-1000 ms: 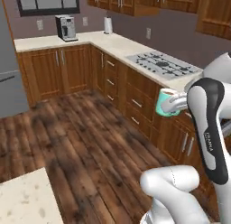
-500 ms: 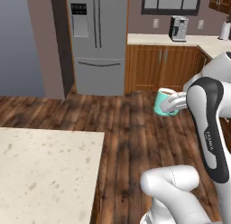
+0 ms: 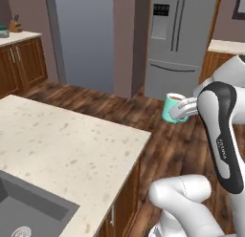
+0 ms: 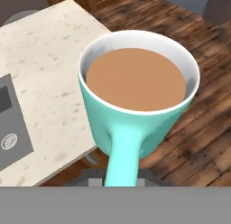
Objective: Pick the cup of tea, navigate to the dining table, and place it on the saucer.
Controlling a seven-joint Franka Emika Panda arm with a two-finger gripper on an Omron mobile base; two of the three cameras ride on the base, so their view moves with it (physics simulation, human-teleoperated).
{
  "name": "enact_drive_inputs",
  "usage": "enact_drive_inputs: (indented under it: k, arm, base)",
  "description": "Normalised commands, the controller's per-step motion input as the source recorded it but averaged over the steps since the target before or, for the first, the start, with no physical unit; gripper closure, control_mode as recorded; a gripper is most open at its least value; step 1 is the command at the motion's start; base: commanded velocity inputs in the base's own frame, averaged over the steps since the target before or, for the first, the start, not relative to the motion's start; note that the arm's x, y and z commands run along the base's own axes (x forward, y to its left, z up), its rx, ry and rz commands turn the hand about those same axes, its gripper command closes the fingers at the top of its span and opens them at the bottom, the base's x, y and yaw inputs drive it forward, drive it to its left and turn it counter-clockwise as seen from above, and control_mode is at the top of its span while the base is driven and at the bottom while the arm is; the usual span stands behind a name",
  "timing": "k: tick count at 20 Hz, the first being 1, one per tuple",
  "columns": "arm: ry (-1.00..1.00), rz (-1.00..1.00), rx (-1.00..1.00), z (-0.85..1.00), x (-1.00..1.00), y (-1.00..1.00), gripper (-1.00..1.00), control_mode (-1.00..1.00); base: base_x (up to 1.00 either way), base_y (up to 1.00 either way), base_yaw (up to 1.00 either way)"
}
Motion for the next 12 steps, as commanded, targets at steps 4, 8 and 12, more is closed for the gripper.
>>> enact_drive_inputs:
  k: [4,8,12]
  arm:
    - [0.0,0.0,0.0,0.0,0.0,0.0,1.0,1.0]
    - [0.0,0.0,0.0,0.0,0.0,0.0,1.0,1.0]
    - [0.0,0.0,0.0,0.0,0.0,0.0,1.0,1.0]
  base:
    - [0.0,0.0,0.6]
    - [0.11,-0.1,0.5]
    - [0.79,-0.59,0.28]
